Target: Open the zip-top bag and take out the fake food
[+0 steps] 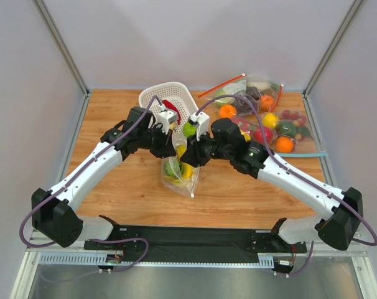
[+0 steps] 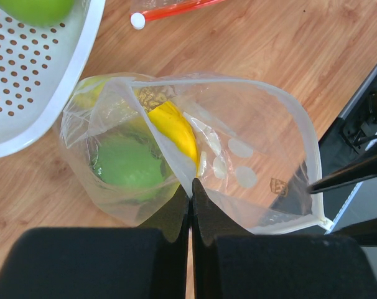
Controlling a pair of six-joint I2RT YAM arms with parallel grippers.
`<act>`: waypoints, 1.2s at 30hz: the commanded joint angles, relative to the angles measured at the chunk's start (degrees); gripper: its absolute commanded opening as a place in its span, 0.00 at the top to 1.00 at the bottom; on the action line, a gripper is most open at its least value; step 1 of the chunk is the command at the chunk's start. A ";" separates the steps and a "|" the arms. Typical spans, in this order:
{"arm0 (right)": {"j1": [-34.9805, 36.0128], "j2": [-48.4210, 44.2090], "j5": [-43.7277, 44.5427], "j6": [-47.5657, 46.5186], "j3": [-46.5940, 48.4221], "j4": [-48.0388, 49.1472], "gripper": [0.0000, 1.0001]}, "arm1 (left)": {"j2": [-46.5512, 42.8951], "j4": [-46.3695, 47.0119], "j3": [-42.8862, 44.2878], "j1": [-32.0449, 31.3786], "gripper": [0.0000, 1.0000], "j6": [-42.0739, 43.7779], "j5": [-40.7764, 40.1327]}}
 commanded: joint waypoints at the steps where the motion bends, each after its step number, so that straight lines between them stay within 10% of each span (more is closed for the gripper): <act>1: 0.67 2.51 -2.57 1.77 0.01 2.38 0.71 | -1.34 0.46 2.08 0.10 1.00 0.93 0.42; 36: 2.69 20.71 22.29 8.19 -4.47 3.43 0.61 | -1.87 0.37 2.08 0.10 1.00 1.11 0.42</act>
